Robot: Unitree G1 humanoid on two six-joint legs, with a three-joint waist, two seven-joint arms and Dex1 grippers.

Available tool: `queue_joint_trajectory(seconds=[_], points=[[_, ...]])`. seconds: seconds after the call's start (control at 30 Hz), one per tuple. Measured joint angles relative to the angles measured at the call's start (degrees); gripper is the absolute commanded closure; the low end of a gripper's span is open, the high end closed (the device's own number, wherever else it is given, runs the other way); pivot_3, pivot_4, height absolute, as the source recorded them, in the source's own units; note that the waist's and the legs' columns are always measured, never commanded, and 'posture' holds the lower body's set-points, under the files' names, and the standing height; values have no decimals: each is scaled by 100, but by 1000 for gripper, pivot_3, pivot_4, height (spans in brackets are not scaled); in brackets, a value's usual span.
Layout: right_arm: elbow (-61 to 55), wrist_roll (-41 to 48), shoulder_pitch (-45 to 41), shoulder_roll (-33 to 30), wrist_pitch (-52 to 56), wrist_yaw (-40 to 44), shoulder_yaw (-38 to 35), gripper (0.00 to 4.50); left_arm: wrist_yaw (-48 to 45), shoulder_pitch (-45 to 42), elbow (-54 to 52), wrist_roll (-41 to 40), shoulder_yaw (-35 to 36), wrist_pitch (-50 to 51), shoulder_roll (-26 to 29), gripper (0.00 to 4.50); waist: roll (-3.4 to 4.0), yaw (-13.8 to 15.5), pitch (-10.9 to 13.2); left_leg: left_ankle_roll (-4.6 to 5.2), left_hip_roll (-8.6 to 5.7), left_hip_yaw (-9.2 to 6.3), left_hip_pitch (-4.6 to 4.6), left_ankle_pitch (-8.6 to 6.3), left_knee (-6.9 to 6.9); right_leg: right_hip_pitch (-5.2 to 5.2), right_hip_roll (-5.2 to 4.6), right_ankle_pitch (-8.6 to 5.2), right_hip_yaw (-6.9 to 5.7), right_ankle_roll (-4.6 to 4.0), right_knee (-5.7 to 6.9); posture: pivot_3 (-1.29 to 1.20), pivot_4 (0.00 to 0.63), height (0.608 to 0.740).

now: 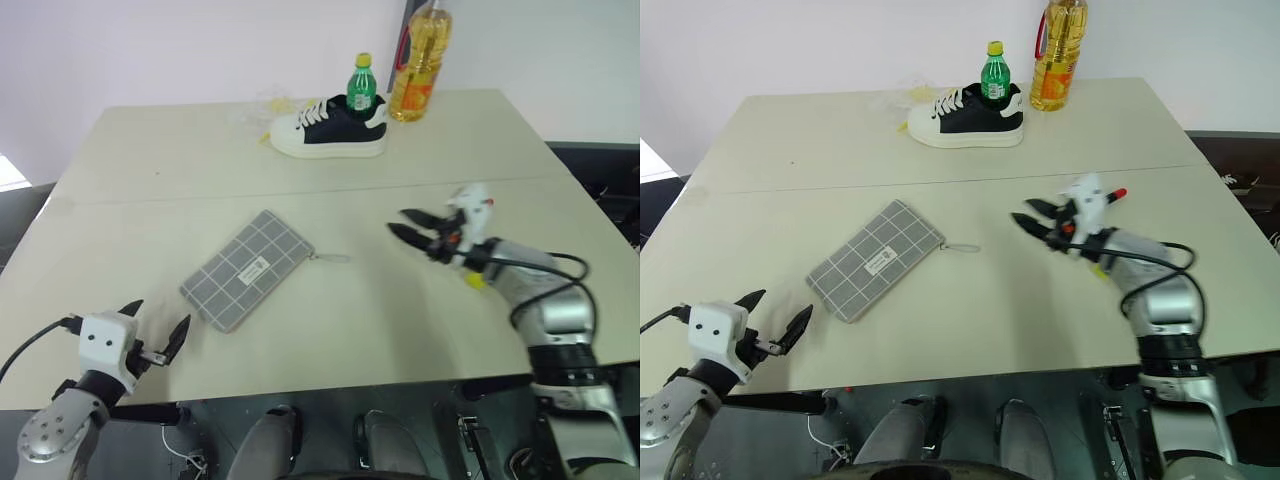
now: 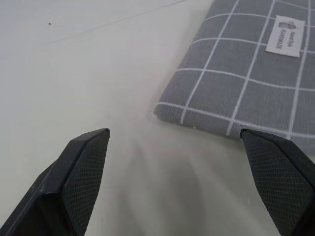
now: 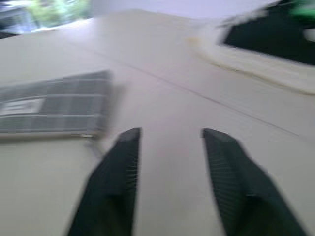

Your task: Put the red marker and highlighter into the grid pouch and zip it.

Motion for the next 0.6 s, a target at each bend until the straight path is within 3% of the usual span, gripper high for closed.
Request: queue_joint_trajectory(seconds=[0.03, 0.07, 0.33, 0.6], points=[[-26, -102, -85, 148, 89, -88, 215, 4405, -85, 101, -1, 50, -16, -79, 42, 0, -2, -11, -1, 1, -1, 0, 0, -1, 0, -3, 0, 0, 0, 0, -4, 0, 150, 738], [-41, -173, -153, 282, 161, -166, 379, 4464, -136, 163, 2, 129, -41, -132, 121, 0, -5, -21, -3, 1, 0, 0, 0, -1, 0, -4, 0, 1, 0, -1, -5, 0, 150, 738], [254, -846, -631, 1154, 411, -702, 1425, 4464, -260, -9, 437, 1030, -145, -834, 689, 0, -8, -46, -5, -1, 0, 0, 8, -1, -3, -14, 4, 3, -1, -2, 7, 0, 150, 738], [1771, -1503, -1239, 2053, 159, -1438, 1602, 4464, -564, -257, 856, 1401, -496, -1395, 1076, 0, -3, -65, -3, -3, -3, 0, 17, 0, -11, -16, 5, 6, 0, 2, 20, 0, 150, 738]])
